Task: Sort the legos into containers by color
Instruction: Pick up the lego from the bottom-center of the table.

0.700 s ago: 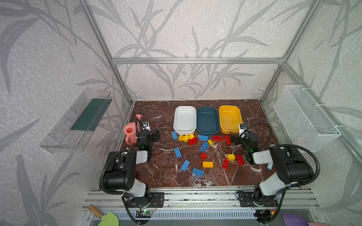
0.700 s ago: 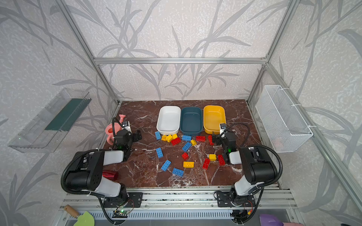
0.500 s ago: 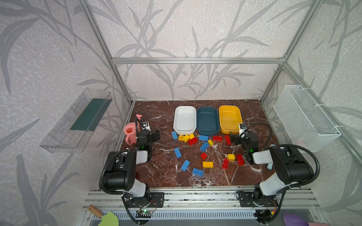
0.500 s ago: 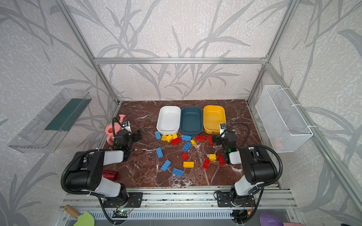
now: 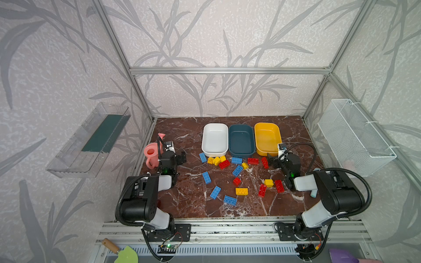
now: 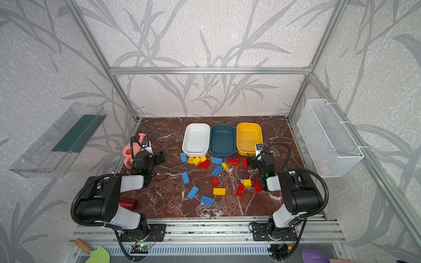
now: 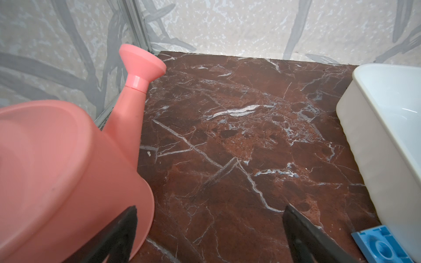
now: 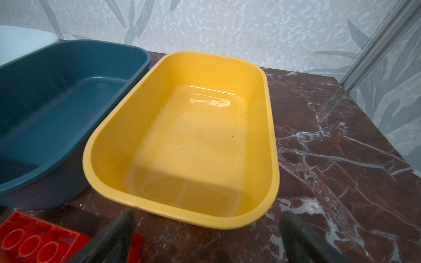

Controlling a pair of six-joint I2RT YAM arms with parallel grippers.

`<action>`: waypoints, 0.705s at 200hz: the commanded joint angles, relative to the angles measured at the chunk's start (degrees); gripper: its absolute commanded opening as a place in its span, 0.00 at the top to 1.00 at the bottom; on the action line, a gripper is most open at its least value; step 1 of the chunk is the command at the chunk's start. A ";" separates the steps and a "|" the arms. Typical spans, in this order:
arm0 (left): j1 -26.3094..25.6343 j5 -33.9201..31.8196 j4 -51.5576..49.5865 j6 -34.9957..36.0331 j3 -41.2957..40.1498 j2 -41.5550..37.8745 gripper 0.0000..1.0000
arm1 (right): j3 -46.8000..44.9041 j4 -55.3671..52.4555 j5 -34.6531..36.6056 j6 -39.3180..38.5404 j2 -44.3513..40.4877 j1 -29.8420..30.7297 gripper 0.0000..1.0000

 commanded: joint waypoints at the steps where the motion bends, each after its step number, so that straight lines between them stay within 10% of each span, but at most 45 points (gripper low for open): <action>1: 0.01 -0.53 0.55 0.31 -0.23 0.24 0.01 | 0.73 0.20 -0.34 0.18 -1.11 -0.05 0.01; 83: 0.18 -0.39 -0.50 0.43 0.65 -0.75 0.01 | -0.75 0.62 2.54 -1.61 -4.06 1.87 0.01; 141: -1.74 -1.20 -35.17 -6.04 14.66 -15.65 0.01 | 11.59 -37.49 13.31 -1.38 -23.99 14.98 0.01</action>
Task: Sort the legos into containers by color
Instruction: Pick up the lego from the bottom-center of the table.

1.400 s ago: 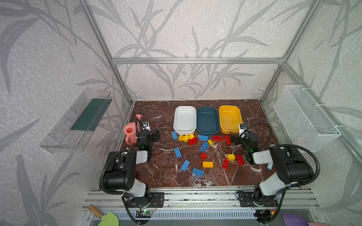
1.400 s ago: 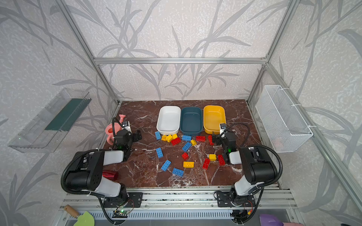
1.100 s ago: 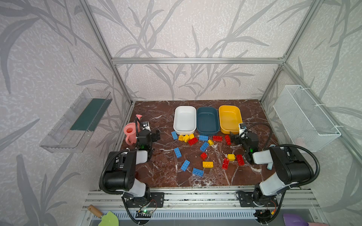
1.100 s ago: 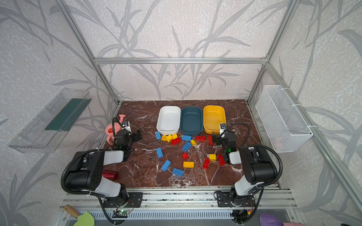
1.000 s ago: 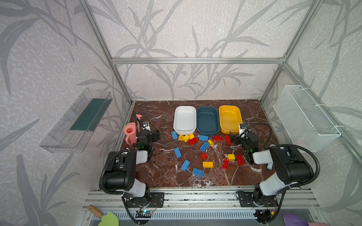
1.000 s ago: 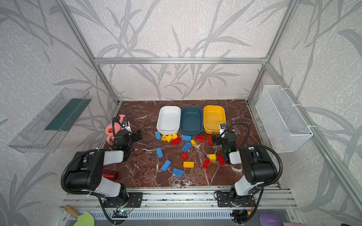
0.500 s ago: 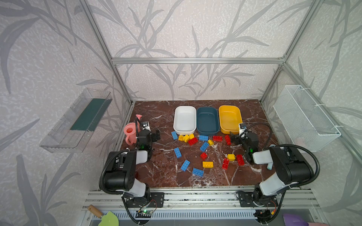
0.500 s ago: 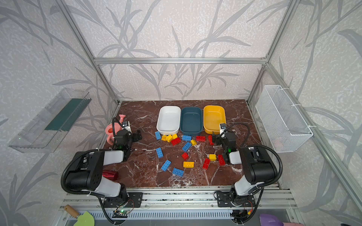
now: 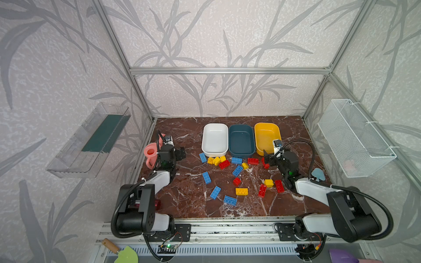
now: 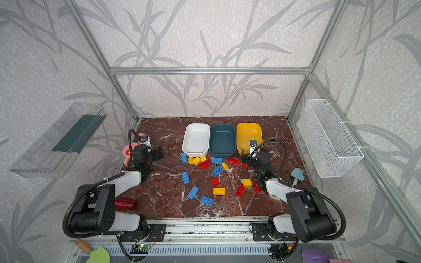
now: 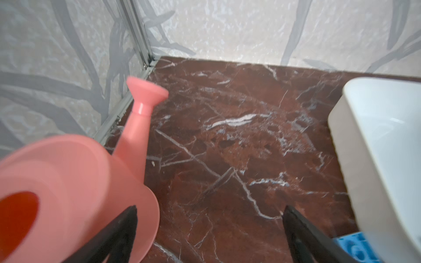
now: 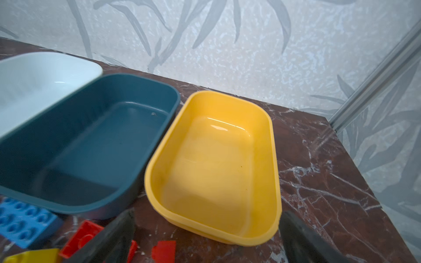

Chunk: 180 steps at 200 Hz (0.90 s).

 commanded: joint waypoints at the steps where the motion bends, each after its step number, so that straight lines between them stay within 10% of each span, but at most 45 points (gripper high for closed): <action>1: -1.56 -1.36 -16.18 -5.31 5.51 -7.06 0.01 | 6.52 -19.21 5.17 1.28 -6.71 4.80 0.01; 51: -12.44 -10.26 -41.96 -16.26 13.94 -18.53 0.04 | 19.39 -47.54 4.49 9.07 -12.13 19.64 0.07; 99: -14.07 -5.84 -57.20 -22.91 15.18 -31.35 0.07 | 25.59 -64.45 -3.81 8.51 -10.55 35.22 0.13; 180: -14.16 -5.56 -60.23 -21.35 7.08 -54.04 0.04 | 23.89 -65.78 -6.46 9.22 -1.37 52.62 0.21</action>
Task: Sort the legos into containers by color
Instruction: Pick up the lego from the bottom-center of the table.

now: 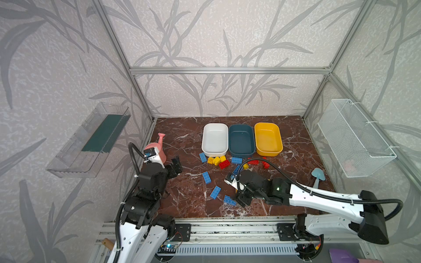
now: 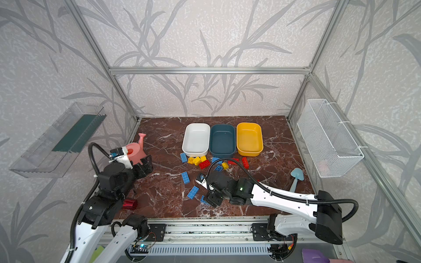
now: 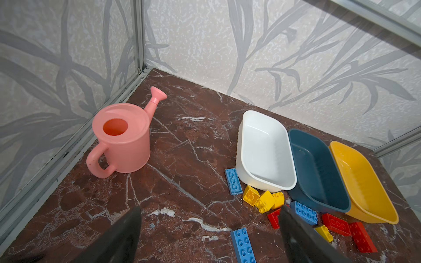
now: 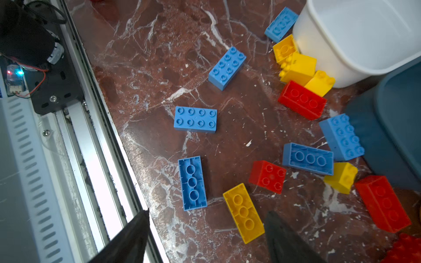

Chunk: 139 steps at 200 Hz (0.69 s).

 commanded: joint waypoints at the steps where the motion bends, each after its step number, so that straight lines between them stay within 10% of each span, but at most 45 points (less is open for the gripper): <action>1: -0.08 -0.73 -2.58 0.07 -2.74 -3.69 0.04 | -0.63 -2.54 -1.10 0.05 1.82 2.41 0.21; 139: 0.01 2.88 -3.20 0.49 -3.25 -6.38 0.03 | 12.03 -10.44 -1.50 -3.78 25.88 3.05 0.31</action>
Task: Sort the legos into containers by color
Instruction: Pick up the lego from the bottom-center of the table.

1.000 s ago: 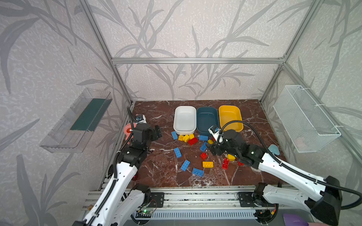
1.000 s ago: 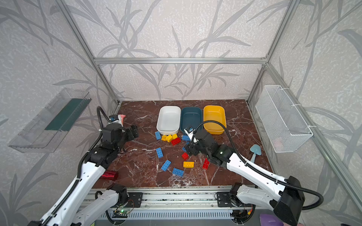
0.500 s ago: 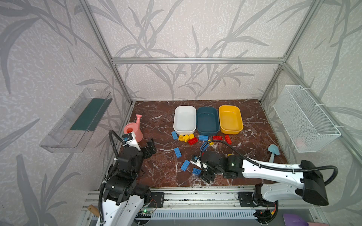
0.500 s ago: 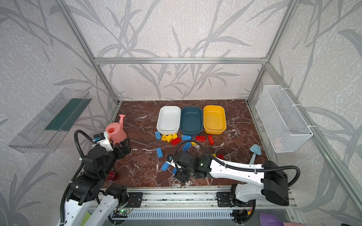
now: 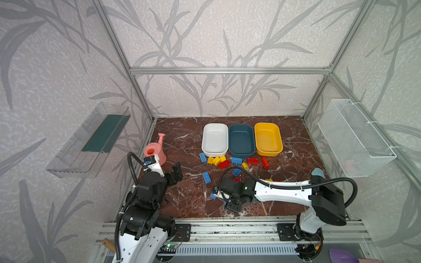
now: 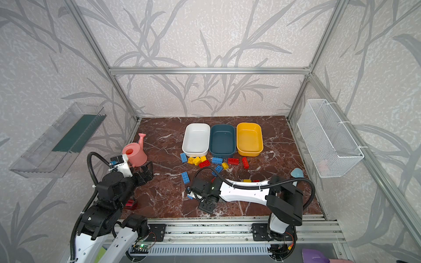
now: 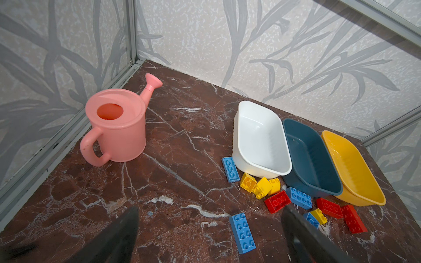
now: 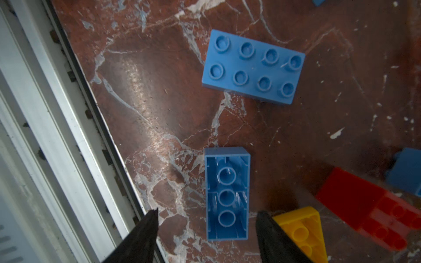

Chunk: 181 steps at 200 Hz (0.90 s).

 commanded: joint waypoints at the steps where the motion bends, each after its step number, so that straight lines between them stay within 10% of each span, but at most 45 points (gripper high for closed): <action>1: 0.01 -0.08 -1.53 0.58 0.60 -0.82 0.03 | 2.97 -4.27 1.94 0.24 2.22 0.17 0.31; 136: -0.08 -0.95 -2.37 0.14 0.31 -0.74 0.03 | 6.34 -5.17 0.32 0.58 6.81 -1.82 0.76; 181: 0.02 -0.35 -6.66 -0.91 4.49 5.22 0.01 | 7.92 -6.59 0.99 3.10 0.01 -4.05 0.77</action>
